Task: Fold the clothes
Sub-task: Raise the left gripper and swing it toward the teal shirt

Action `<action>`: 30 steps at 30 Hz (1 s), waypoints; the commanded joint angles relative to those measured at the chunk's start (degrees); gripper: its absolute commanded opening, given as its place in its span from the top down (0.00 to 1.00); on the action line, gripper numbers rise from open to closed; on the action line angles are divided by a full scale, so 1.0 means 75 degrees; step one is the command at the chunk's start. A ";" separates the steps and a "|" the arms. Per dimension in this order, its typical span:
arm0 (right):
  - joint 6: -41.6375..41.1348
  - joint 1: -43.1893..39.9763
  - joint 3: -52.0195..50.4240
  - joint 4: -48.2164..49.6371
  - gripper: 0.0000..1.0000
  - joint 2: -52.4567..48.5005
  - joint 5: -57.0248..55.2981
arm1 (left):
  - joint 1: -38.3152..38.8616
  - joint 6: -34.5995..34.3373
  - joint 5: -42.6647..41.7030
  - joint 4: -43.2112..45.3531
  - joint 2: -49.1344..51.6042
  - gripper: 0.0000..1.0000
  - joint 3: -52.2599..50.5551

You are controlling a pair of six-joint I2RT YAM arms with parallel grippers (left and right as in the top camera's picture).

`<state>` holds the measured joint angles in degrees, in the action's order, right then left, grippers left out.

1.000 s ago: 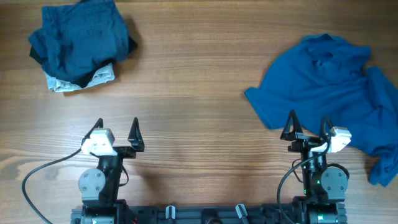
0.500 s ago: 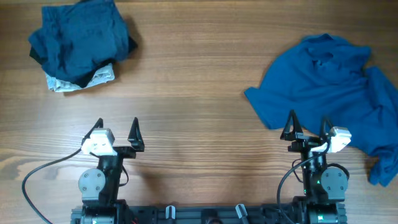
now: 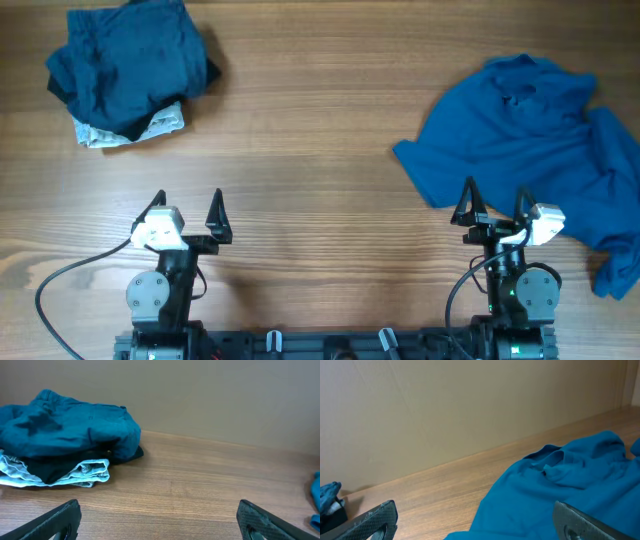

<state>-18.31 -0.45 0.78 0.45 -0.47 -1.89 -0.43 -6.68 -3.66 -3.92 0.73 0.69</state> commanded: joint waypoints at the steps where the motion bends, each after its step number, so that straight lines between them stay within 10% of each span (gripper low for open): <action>1: 0.0029 -0.0017 -0.0064 0.0020 0.00 0.0026 0.0003 | -0.0006 0.0035 0.0099 -0.0038 -0.0076 0.00 -0.0041; 20: 0.0029 -0.0017 -0.0064 0.0023 0.00 0.0026 0.0006 | -0.0006 0.0035 0.0102 -0.0038 -0.0076 0.00 -0.0041; 30: 0.0029 -0.0017 -0.0064 0.0023 0.00 0.0026 0.0003 | -0.0006 -0.2786 -0.4258 0.0557 -0.0076 0.00 -0.0041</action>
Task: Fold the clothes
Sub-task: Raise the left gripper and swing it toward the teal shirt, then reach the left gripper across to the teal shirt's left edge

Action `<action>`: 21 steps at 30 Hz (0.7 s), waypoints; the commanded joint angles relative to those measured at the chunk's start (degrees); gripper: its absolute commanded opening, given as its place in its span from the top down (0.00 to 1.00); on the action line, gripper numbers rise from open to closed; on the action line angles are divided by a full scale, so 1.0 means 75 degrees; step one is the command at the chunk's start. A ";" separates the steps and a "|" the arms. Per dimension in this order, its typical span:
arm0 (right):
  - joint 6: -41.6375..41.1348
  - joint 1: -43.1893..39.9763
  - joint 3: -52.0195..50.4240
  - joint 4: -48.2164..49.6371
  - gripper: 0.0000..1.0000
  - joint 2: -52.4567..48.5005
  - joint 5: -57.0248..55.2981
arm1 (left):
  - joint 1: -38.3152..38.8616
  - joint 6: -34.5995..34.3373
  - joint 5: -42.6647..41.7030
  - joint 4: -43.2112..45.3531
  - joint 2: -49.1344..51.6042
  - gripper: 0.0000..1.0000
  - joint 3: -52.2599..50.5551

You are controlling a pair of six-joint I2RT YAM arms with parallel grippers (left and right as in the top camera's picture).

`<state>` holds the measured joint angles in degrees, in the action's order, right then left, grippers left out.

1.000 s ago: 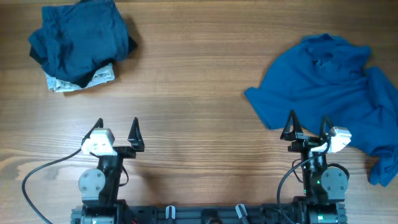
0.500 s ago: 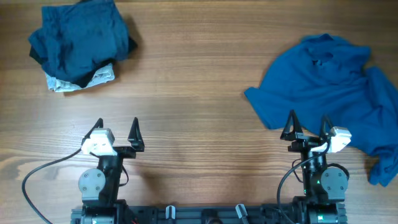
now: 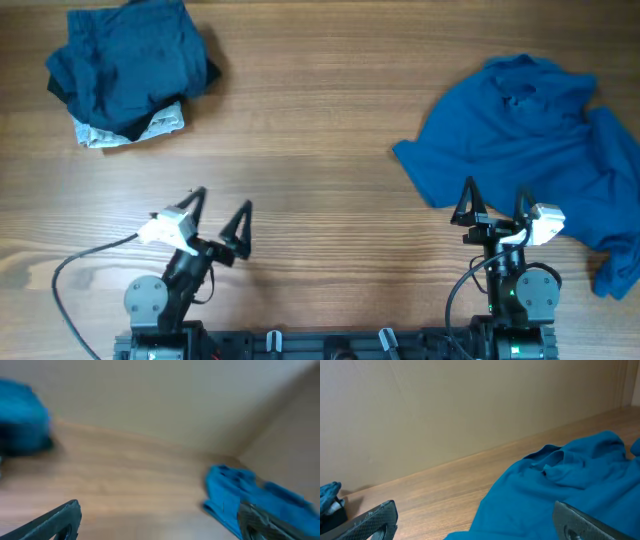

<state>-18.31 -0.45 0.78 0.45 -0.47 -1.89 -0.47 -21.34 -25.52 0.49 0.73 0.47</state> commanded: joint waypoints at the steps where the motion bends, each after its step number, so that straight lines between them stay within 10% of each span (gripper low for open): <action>1: 0.0029 -0.0017 -0.0064 0.0020 0.00 0.0026 0.0003 | 0.0000 -0.0819 -0.1501 0.0224 -0.0076 0.00 -0.0012; 14: 0.0029 -0.0017 -0.0064 0.0023 0.00 0.0026 0.0006 | 0.0000 -0.0752 -0.2002 0.1582 0.1988 0.00 0.2162; 21: 0.0032 -0.0017 -0.0064 0.0020 0.00 0.0026 0.0003 | 0.0350 0.1341 -0.2229 -0.2652 0.6379 0.00 0.6484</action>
<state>-18.31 -0.45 0.45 0.40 -0.58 -1.89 -0.08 -20.64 -41.36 -12.67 38.83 38.74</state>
